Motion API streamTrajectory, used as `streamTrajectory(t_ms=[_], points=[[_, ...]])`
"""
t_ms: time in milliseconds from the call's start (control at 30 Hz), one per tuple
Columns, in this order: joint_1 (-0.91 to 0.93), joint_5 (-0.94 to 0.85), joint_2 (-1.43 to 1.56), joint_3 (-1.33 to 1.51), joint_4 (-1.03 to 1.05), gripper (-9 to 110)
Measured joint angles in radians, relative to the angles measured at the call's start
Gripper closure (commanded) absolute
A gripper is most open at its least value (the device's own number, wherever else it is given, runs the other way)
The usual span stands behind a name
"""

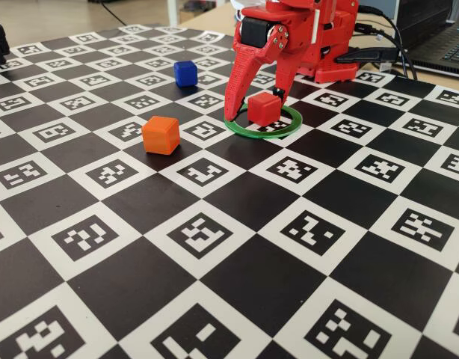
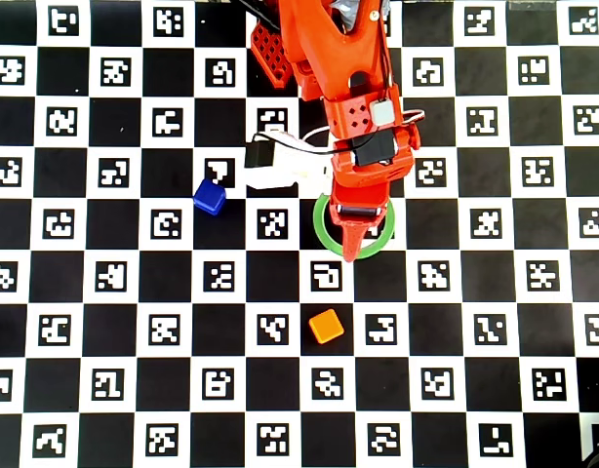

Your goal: Grab the red cube then put it in the green circle then put the blue cube on top and finally the orange cube on top

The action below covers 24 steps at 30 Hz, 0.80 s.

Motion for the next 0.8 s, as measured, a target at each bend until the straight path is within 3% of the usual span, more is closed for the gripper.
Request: streamTrajectory(t_ms=[467, 800], points=[[0.028, 0.040, 0.072, -0.178, 0.183, 51], [0.169, 0.067, 0.104, -0.318, 0.324, 51]])
